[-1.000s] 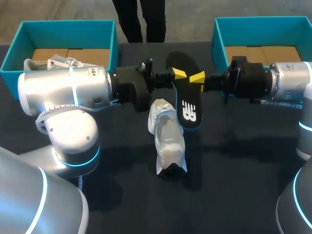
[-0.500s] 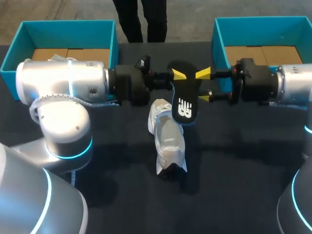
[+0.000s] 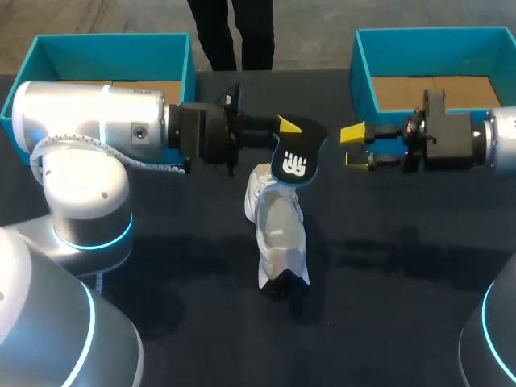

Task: Take the shoe out of the shoebox, open the shoe tongue, remove and reinsert the insole, then place the shoe into the shoebox

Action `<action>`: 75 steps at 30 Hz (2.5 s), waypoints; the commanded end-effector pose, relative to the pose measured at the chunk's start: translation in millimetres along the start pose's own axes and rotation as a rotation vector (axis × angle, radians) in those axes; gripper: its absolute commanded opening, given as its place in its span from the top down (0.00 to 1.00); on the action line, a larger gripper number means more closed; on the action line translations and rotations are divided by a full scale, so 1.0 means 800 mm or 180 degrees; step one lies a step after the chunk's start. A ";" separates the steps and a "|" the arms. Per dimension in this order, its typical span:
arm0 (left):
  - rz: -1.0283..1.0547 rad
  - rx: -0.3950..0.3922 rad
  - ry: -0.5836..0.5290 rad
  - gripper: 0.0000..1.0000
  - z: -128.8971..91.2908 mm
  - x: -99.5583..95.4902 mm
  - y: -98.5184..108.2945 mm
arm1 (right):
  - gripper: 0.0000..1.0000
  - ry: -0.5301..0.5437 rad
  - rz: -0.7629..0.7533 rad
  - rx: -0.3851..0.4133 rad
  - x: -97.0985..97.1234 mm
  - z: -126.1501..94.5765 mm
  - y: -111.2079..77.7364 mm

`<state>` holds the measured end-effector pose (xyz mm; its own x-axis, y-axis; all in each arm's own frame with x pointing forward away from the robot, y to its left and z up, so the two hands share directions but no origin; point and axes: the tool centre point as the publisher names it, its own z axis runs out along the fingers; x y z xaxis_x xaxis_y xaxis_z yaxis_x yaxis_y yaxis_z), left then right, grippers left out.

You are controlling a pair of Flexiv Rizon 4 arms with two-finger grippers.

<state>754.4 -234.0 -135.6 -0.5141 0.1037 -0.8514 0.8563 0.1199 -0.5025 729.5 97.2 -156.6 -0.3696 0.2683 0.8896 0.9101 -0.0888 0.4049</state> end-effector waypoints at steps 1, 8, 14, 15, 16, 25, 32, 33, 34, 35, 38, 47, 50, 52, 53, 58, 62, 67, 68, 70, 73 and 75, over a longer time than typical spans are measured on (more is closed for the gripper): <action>-0.0073 -0.0026 -0.0034 1.00 0.002 -0.003 -0.006 | 0.00 -0.0303 -0.0755 0.0238 0.013 -0.006 0.005; -0.0125 -0.0054 -0.0020 1.00 0.003 -0.005 -0.009 | 0.00 -0.0352 -0.0798 0.0297 0.015 -0.006 0.005; -0.0125 -0.0054 -0.0020 1.00 0.003 -0.005 -0.009 | 0.00 -0.0352 -0.0798 0.0297 0.015 -0.006 0.005; -0.0125 -0.0054 -0.0020 1.00 0.003 -0.005 -0.009 | 0.00 -0.0352 -0.0798 0.0297 0.015 -0.006 0.005; -0.0125 -0.0054 -0.0020 1.00 0.003 -0.005 -0.009 | 0.00 -0.0352 -0.0798 0.0297 0.015 -0.006 0.005; -0.0125 -0.0054 -0.0020 1.00 0.003 -0.005 -0.009 | 0.00 -0.0352 -0.0798 0.0297 0.015 -0.006 0.005; -0.0125 -0.0054 -0.0020 1.00 0.003 -0.005 -0.009 | 0.00 -0.0352 -0.0798 0.0297 0.015 -0.006 0.005; -0.0125 -0.0054 -0.0020 1.00 0.003 -0.005 -0.009 | 0.00 -0.0352 -0.0798 0.0297 0.015 -0.006 0.005; -0.0125 -0.0054 -0.0020 1.00 0.003 -0.005 -0.009 | 0.00 -0.0352 -0.0798 0.0297 0.015 -0.006 0.005; -0.0125 -0.0054 -0.0020 1.00 0.003 -0.005 -0.009 | 0.00 -0.0352 -0.0798 0.0297 0.015 -0.006 0.005; -0.0125 -0.0054 -0.0020 1.00 0.003 -0.005 -0.009 | 0.00 -0.0352 -0.0798 0.0297 0.015 -0.006 0.005; -0.0455 0.0001 -0.0150 1.00 0.000 0.011 -0.010 | 0.00 -0.0319 -0.1189 0.0225 0.000 -0.025 -0.002; -0.0680 0.0067 -0.0203 1.00 0.002 0.022 -0.014 | 0.00 -0.0328 -0.1481 0.0177 -0.007 -0.037 -0.007; -0.0863 0.0164 -0.0317 1.00 0.003 0.026 -0.017 | 0.00 -0.0380 -0.1616 0.0196 -0.015 -0.044 -0.011; -0.0883 0.0168 -0.0338 1.00 0.003 0.028 -0.019 | 0.00 -0.0370 -0.1736 0.0179 -0.020 -0.048 -0.014; -0.1078 0.0302 -0.0455 1.00 0.001 0.045 -0.021 | 0.00 -0.0614 -0.2231 0.0394 -0.044 -0.053 -0.031; -0.1162 0.0441 -0.0483 1.00 -0.002 0.060 -0.022 | 0.00 -0.0635 -0.2459 0.0474 -0.063 -0.052 -0.048; -0.1311 0.0665 -0.0500 1.00 -0.004 0.079 -0.024 | 0.00 -0.0735 -0.2552 0.0552 -0.086 -0.048 -0.072; -0.1329 0.0695 -0.0494 1.00 -0.004 0.083 -0.024 | 0.00 -0.0745 -0.2569 0.0568 -0.090 -0.048 -0.077; -0.1308 0.0726 -0.0447 1.00 -0.003 0.092 -0.022 | 0.00 -0.0773 -0.2601 0.0566 -0.098 -0.046 -0.087; -0.1354 0.0751 -0.0424 1.00 -0.001 0.102 -0.020 | 0.00 -0.0794 -0.2623 0.0591 -0.111 -0.045 -0.098; -0.1352 0.0753 -0.0413 1.00 0.000 0.108 -0.020 | 0.00 -0.0844 -0.2635 0.0694 -0.119 -0.042 -0.104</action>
<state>698.2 -227.1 -196.4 -0.8224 -0.0293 -0.5682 0.5680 -0.0989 -0.8171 687.0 43.3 -259.5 -0.8949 0.3729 0.2452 0.3934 0.3998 0.8279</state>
